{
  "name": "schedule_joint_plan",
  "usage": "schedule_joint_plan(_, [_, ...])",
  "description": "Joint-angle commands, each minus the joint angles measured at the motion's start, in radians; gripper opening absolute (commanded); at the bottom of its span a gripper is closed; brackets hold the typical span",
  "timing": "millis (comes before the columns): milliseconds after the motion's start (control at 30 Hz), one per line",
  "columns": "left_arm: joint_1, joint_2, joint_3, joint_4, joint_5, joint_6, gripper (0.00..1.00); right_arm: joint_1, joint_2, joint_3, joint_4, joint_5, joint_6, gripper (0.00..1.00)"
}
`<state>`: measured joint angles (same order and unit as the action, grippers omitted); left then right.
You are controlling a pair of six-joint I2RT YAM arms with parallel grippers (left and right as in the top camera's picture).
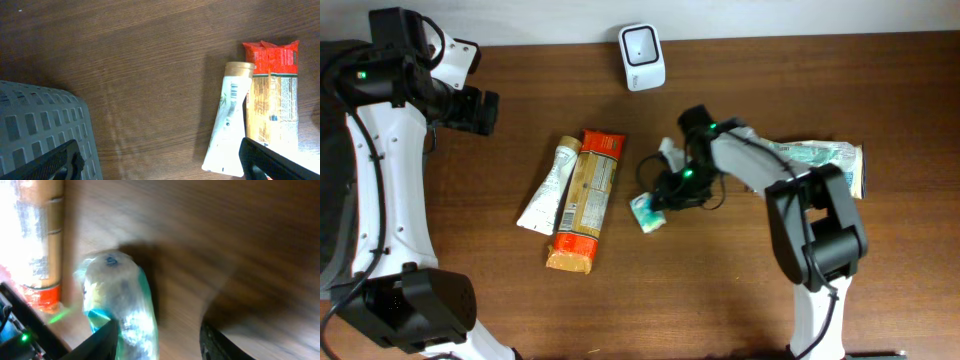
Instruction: Scan the item barcode
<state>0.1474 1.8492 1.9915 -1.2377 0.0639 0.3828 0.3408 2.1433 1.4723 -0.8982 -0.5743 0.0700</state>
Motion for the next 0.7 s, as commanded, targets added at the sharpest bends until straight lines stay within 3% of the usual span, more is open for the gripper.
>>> schedule_joint_plan(0, [0.008,-0.016,0.006,0.002,0.010,0.016,0.99,-0.104,0.008,0.071,-0.060,0.119,-0.013,0.52])
schedule_joint_plan(100, [0.008,-0.016,0.006,0.002,0.010,0.016,0.99,-0.130,0.008,0.117,-0.122,0.111,-0.015,0.51])
schedule_joint_plan(300, [0.008,-0.016,0.006,0.002,0.010,0.016,0.99,-0.023,0.008,0.099,-0.158,0.049,-0.043,0.49])
schedule_joint_plan(567, [0.008,-0.016,0.006,0.001,0.010,0.016,0.99,0.051,0.008,-0.001,-0.106,0.071,-0.011,0.49])
schedule_joint_plan(633, [0.008,-0.016,0.006,0.002,0.010,0.016,0.99,0.051,0.008,-0.030,-0.074,0.071,-0.008,0.45])
schedule_joint_plan(667, [0.008,-0.016,0.006,0.002,0.010,0.016,0.99,0.051,0.008,-0.037,-0.065,0.071,-0.008,0.38])
